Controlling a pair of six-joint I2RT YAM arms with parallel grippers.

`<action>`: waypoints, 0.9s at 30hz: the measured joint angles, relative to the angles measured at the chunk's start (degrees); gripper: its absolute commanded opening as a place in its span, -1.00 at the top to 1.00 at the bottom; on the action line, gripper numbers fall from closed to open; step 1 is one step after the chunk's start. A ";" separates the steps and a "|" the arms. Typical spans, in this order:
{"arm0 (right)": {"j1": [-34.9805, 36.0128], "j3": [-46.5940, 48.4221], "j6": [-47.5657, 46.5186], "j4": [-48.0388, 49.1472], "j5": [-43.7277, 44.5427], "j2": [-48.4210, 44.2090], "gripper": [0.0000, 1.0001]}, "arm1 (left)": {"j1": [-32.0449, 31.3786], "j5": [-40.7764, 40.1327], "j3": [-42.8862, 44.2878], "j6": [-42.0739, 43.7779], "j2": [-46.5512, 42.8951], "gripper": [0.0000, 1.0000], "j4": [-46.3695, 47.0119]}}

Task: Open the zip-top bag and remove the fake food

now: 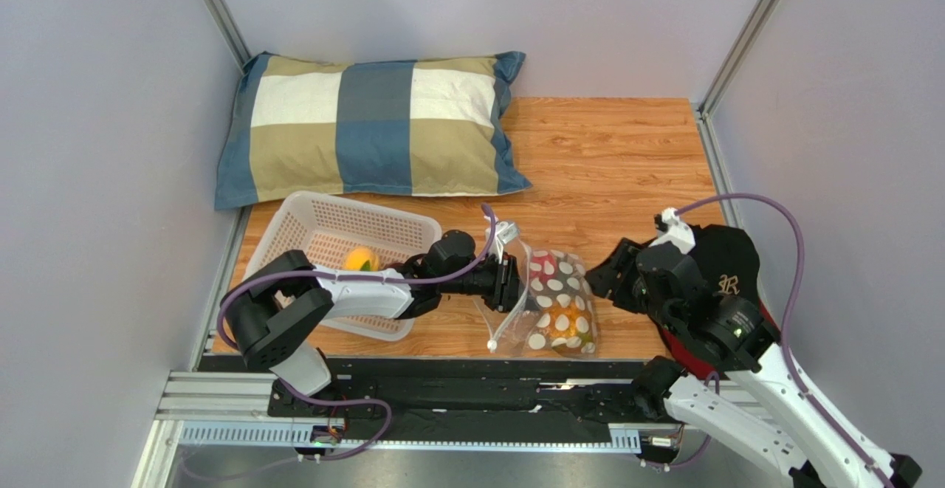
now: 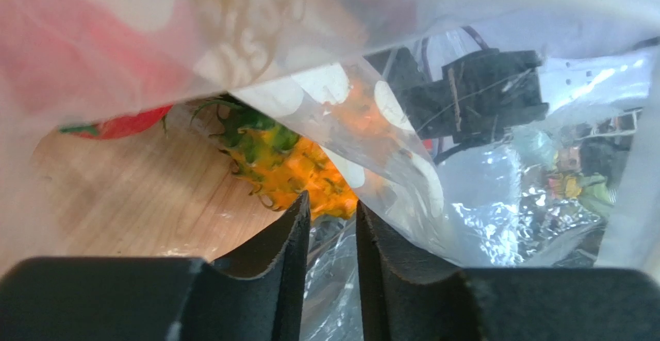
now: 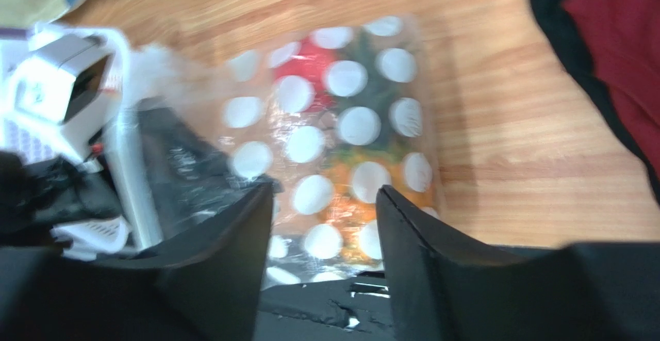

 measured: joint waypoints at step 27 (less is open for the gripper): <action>-4.63 -23.69 7.96 19.43 -5.60 4.83 1.00 | -1.51 6.80 5.03 -1.64 6.86 -0.93 -3.89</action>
